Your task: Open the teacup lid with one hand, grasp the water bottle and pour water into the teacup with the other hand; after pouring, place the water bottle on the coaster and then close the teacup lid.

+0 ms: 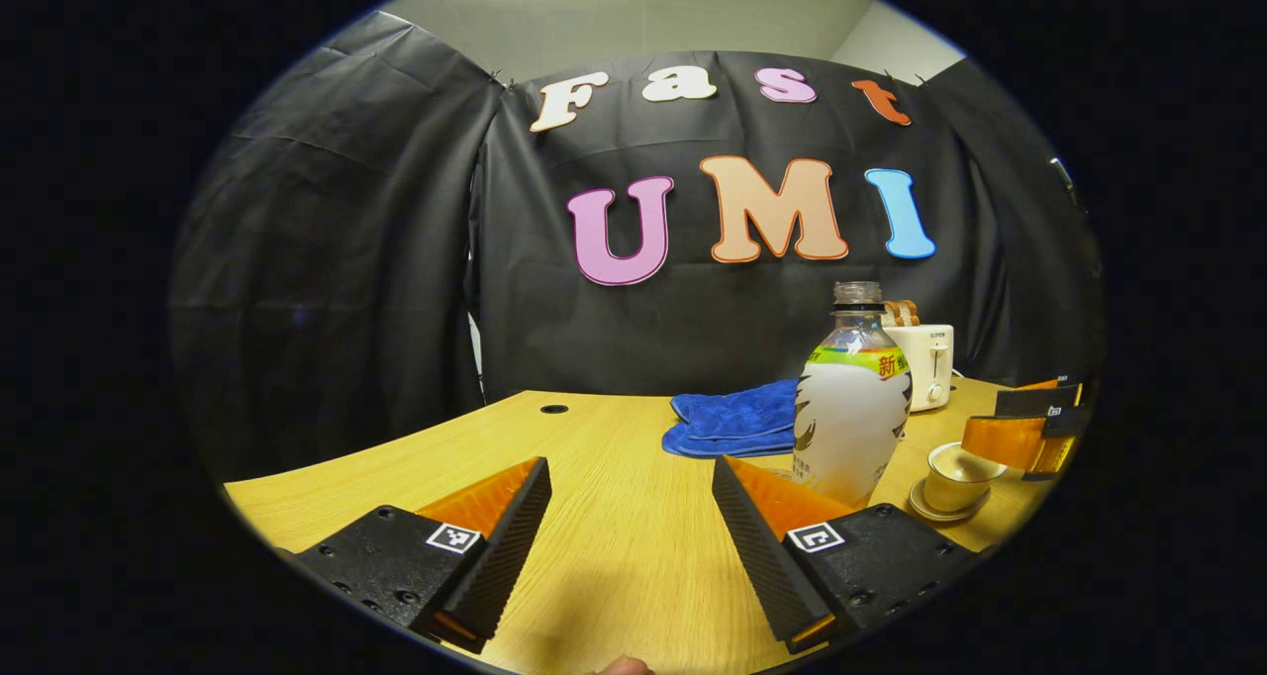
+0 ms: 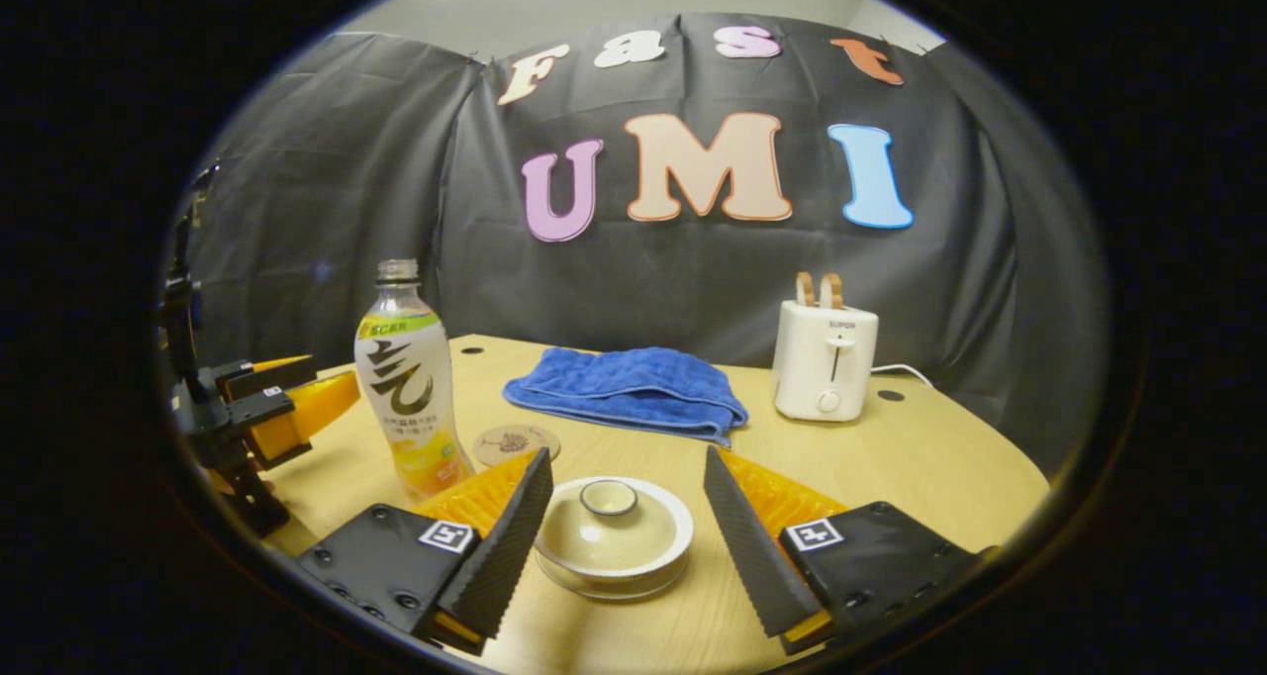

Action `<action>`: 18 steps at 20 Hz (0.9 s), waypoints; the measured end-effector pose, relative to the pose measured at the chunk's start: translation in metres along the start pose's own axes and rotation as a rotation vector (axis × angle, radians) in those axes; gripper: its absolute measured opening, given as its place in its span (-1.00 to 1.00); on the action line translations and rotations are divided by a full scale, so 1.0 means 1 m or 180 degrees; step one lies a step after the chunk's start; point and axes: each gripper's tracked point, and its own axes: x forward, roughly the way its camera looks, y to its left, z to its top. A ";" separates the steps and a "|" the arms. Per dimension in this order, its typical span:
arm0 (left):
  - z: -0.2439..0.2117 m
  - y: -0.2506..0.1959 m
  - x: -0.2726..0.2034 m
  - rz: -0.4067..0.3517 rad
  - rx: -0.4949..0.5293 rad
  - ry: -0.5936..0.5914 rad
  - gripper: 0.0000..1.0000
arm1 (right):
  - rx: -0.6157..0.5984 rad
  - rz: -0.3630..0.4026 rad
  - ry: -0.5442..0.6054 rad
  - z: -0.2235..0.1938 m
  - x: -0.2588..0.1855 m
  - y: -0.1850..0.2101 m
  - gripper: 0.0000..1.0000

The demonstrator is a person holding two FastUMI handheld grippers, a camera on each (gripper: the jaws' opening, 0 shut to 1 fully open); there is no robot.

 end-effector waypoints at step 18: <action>0.000 0.000 0.000 0.0000 -0.0002 0.0002 0.92 | -0.0269 0.0088 0.0165 -0.017 0.007 0.017 0.27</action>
